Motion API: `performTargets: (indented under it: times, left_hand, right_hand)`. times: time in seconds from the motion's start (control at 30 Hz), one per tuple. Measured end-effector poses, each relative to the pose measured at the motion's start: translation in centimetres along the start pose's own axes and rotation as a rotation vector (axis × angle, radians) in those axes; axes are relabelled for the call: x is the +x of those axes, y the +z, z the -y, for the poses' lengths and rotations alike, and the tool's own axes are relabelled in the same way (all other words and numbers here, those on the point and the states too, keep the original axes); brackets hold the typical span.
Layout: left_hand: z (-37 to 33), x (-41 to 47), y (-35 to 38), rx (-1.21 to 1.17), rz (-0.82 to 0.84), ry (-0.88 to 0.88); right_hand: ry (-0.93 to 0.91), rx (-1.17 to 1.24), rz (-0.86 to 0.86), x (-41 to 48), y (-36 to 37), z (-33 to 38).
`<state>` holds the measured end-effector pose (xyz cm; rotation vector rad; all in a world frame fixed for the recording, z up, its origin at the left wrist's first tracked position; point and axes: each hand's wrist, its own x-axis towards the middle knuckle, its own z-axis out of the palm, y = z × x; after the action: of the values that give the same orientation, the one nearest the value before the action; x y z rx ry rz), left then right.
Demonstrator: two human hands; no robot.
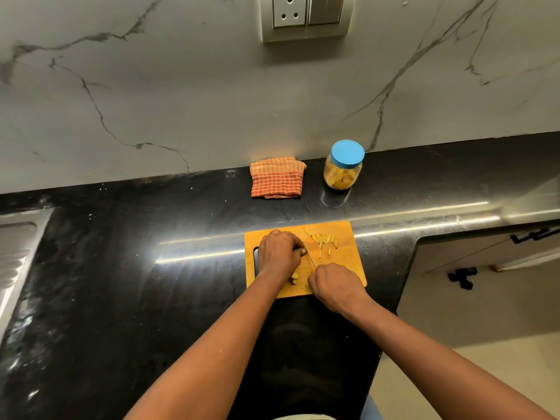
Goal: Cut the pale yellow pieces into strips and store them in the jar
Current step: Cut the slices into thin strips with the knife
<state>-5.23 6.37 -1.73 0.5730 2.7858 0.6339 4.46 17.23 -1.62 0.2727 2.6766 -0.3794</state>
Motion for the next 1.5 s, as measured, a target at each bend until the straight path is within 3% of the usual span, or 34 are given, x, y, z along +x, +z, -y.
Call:
performTargets:
  times: [0.4, 0.83, 1.2, 1.5]
  left_hand:
    - [0.0, 0.0, 0.1, 0.024, -0.014, -0.002]
    - [-0.1, 0.0, -0.1, 0.008, -0.01, -0.024]
    - [0.2, 0.2, 0.2, 0.002, 0.008, -0.03]
    - [0.3, 0.3, 0.3, -0.007, 0.01, -0.031]
  right_hand:
    - [-0.002, -0.053, 0.061, -0.2, 2.0, -0.2]
    - [0.118, 0.015, -0.003, -1.4, 1.3, -0.5]
    - [-0.028, -0.068, -0.03, -1.7, 0.5, 0.4]
    - [0.015, -0.004, -0.017, -1.2, 0.1, 0.6]
